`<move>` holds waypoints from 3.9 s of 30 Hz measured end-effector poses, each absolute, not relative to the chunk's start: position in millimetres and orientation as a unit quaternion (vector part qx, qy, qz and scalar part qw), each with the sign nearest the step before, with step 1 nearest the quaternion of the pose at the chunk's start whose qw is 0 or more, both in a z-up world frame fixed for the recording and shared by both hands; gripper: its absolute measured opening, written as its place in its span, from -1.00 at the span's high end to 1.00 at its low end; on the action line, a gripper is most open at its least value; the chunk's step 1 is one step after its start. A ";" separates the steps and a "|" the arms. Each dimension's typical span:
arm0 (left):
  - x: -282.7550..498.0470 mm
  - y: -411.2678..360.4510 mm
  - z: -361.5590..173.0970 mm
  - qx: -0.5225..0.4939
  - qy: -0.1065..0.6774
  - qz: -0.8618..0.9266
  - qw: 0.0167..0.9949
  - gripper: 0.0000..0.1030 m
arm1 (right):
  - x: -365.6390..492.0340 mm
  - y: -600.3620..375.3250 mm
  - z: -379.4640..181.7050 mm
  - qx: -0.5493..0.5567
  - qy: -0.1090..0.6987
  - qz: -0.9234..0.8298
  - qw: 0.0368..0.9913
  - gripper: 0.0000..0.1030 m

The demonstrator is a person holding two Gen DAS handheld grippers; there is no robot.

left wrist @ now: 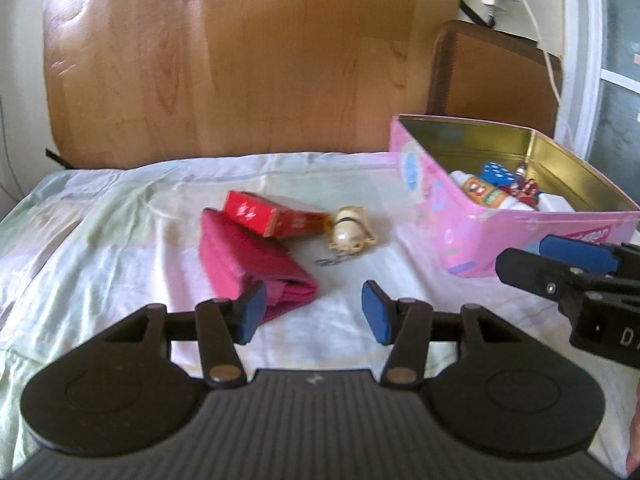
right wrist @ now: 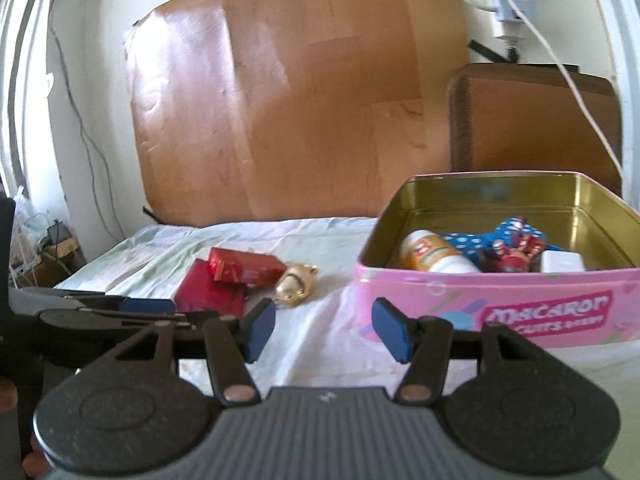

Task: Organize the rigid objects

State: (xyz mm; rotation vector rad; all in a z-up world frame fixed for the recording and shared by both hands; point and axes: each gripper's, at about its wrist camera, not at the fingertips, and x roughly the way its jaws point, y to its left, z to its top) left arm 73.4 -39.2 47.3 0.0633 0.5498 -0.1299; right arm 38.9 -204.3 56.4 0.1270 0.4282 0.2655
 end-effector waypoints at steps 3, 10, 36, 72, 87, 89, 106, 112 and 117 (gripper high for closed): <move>73.7 -29.3 44.2 0.027 0.273 -0.057 0.960 -0.08 | 41.0 -193.2 55.2 0.056 0.216 0.140 0.965 -0.07; 77.5 12.9 35.5 -0.008 0.279 -0.023 0.960 -0.08 | 47.1 -173.1 52.0 0.038 0.225 0.158 0.961 -0.07; 84.1 70.3 11.9 -0.065 0.270 0.052 0.959 -0.08 | 130.2 -70.3 61.1 -0.121 0.220 0.204 0.946 -0.04; 78.8 74.7 14.2 -0.105 0.255 -0.030 0.961 -0.21 | 13.1 -146.2 35.5 -0.116 0.262 0.253 0.924 0.44; 91.2 -35.3 30.3 -0.035 0.292 -0.177 0.939 -0.36 | 26.9 -166.3 30.1 -0.041 0.269 0.230 0.934 -0.15; 98.5 -38.7 23.1 -0.030 0.311 -0.165 0.935 -0.36 | 31.7 -163.2 28.5 -0.044 0.270 0.233 0.933 -0.16; 88.6 -113.6 94.7 -0.008 0.235 -0.271 0.934 0.12 | 23.3 -224.1 64.5 0.020 0.114 0.169 0.979 0.23; 121.3 -189.9 92.4 0.036 0.222 -0.306 0.925 0.12 | 46.9 -282.7 65.4 0.061 0.114 0.102 0.986 0.23; 148.9 -240.9 86.1 0.053 0.233 -0.331 0.913 0.11 | 70.5 -325.3 59.9 0.071 0.129 0.054 0.988 0.21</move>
